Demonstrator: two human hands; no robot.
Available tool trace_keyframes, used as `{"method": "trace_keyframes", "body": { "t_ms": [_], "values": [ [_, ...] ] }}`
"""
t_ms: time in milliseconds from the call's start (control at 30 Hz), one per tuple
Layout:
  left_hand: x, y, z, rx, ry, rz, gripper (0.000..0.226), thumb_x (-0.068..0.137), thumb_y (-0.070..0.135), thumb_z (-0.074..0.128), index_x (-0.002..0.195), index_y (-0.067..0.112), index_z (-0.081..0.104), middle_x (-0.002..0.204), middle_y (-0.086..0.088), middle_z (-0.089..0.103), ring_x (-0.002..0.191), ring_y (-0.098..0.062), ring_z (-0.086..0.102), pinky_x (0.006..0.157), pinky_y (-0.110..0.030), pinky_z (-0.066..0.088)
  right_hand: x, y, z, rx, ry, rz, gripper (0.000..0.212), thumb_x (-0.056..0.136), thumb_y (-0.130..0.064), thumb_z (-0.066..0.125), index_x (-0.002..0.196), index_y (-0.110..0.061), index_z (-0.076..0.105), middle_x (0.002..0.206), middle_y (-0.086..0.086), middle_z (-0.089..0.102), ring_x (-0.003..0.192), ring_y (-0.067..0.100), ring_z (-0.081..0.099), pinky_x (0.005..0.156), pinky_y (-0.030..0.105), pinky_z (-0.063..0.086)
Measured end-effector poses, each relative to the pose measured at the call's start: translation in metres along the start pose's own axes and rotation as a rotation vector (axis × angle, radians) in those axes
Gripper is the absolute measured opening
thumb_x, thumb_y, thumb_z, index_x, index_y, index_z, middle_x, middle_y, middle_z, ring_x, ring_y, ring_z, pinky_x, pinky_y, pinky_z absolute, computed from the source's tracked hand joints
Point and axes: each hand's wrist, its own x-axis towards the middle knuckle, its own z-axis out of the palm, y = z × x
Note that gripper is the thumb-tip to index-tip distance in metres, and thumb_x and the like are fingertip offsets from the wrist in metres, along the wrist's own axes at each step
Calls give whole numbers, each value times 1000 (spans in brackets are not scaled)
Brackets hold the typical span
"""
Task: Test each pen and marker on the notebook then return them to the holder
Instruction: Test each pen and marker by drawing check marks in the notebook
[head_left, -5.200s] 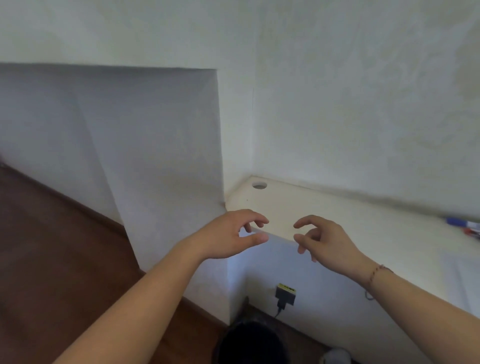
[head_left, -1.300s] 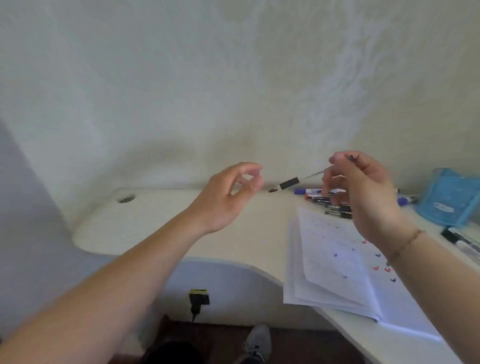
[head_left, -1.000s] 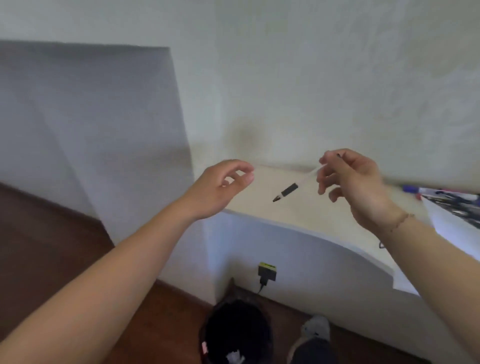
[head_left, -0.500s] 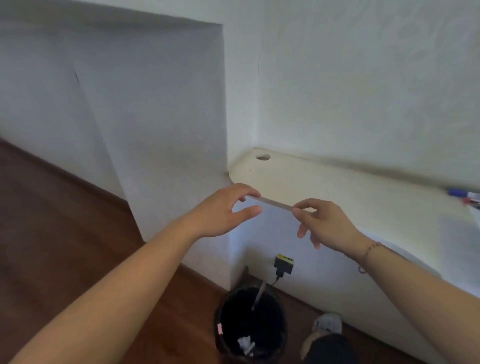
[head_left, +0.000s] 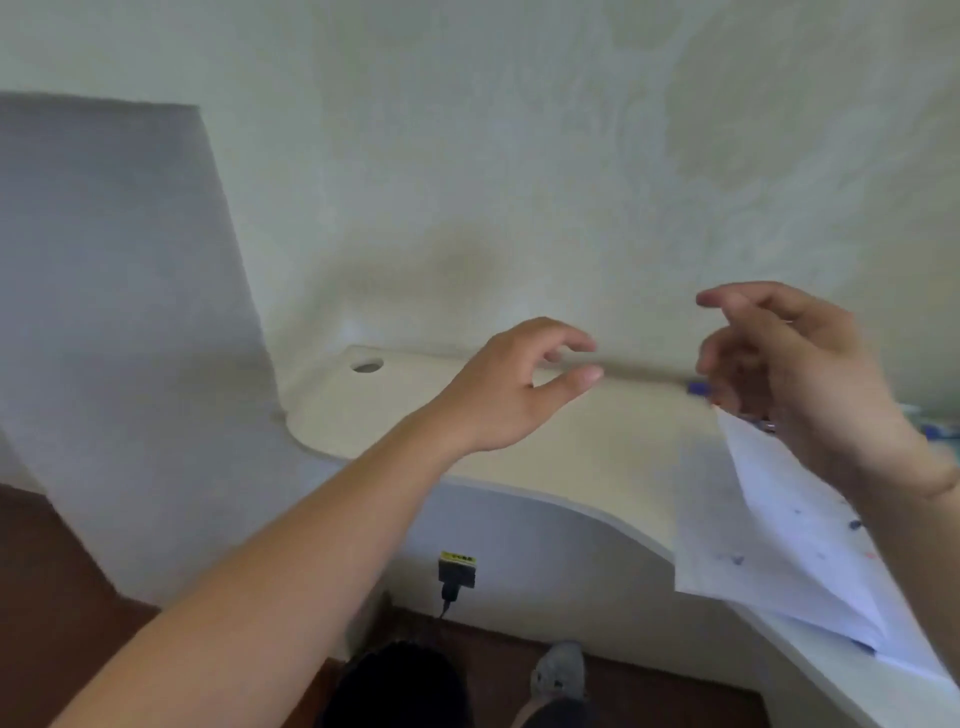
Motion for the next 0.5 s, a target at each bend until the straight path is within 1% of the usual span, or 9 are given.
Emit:
{"method": "trace_keyframes", "body": {
  "t_ms": [100,133,200,233,267,333,367,433,500],
  "values": [
    [55,32,53,-50,-49,83,24,93,37,61,115,26,63,116,16,61,103,-5,56,88,-22,46,5,13,-85,-34,221,61,21,98,-21,50,85,-22,67,53,1,60,35,17,44,37,15,28],
    [71,39,73,-53,-73,97,24,93,36,62,114,25,63,116,15,61,102,-7,57,87,-24,46,6,24,-111,-96,275,90,17,96,-21,53,88,-19,67,55,1,61,36,16,45,35,16,28],
    [98,52,112,-44,-139,117,24,91,36,64,113,24,64,115,11,63,100,-10,58,86,-29,48,7,54,-157,-309,336,166,9,93,-17,60,93,-14,68,62,3,65,37,11,49,34,16,33],
    [109,57,131,-38,-184,125,25,91,36,65,112,23,65,114,8,64,98,-11,59,86,-30,48,7,71,-176,-461,337,197,7,91,-15,62,93,-15,69,69,4,67,41,8,53,38,16,38],
    [120,61,148,-26,-239,129,25,90,35,66,111,22,65,112,5,65,96,-12,59,85,-30,48,7,89,-192,-638,316,220,7,90,-16,64,92,-18,70,76,4,68,49,5,57,47,16,43],
    [138,63,180,51,-377,128,27,88,34,68,111,20,66,110,1,66,92,-14,59,83,-30,49,6,116,-211,-945,221,275,9,89,-21,65,94,-26,72,89,-4,69,67,5,60,68,22,43],
    [146,62,194,127,-446,133,27,87,33,68,111,20,66,110,0,66,91,-16,59,82,-32,50,6,126,-216,-1045,164,296,12,90,-24,64,98,-27,72,94,-7,68,73,6,58,74,23,43],
    [157,56,218,313,-537,133,25,88,30,64,112,21,65,113,-1,65,96,-21,61,82,-35,51,9,141,-220,-1198,70,311,16,92,-29,60,104,-30,70,102,-10,65,85,10,58,79,26,46],
    [162,47,236,446,-556,98,23,91,25,57,113,23,64,116,0,63,102,-24,61,80,-34,52,14,151,-222,-1330,30,295,18,93,-34,57,107,-35,68,108,-10,65,96,14,59,80,31,52]
  ]
}}
